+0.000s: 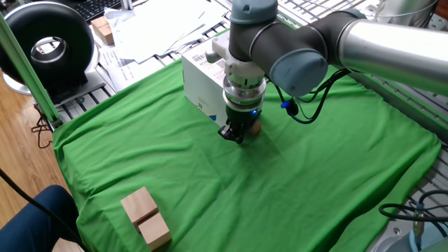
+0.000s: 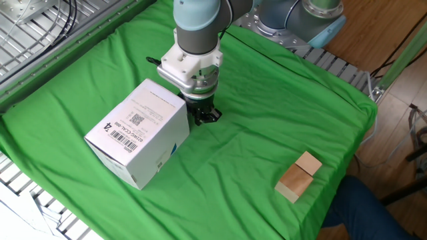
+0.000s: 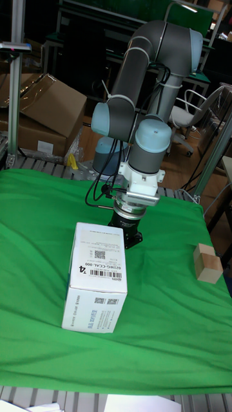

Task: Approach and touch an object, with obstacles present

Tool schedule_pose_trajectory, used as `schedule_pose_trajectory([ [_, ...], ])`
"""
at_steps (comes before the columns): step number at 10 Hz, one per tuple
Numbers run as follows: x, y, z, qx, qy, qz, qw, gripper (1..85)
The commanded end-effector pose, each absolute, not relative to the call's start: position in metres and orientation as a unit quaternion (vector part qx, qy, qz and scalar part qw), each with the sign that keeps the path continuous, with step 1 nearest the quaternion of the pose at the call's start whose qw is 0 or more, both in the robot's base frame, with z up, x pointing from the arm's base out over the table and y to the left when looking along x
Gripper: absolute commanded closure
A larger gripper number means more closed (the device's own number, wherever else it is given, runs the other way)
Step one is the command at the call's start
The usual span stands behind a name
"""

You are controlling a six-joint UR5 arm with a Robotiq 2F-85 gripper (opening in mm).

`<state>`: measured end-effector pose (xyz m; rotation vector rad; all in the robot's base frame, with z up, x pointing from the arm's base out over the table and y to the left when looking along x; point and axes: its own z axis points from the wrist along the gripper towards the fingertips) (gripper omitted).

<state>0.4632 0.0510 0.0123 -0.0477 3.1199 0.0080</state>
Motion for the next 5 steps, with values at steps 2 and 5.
schedule_pose_trajectory([
  [2, 0.462, 0.049, 0.0126, -0.016, 1.0, 0.008, 0.011, 83.3],
  [5, 0.4617, 0.0449, 0.0107, -0.018, 1.0, 0.008, 0.013, 83.3],
])
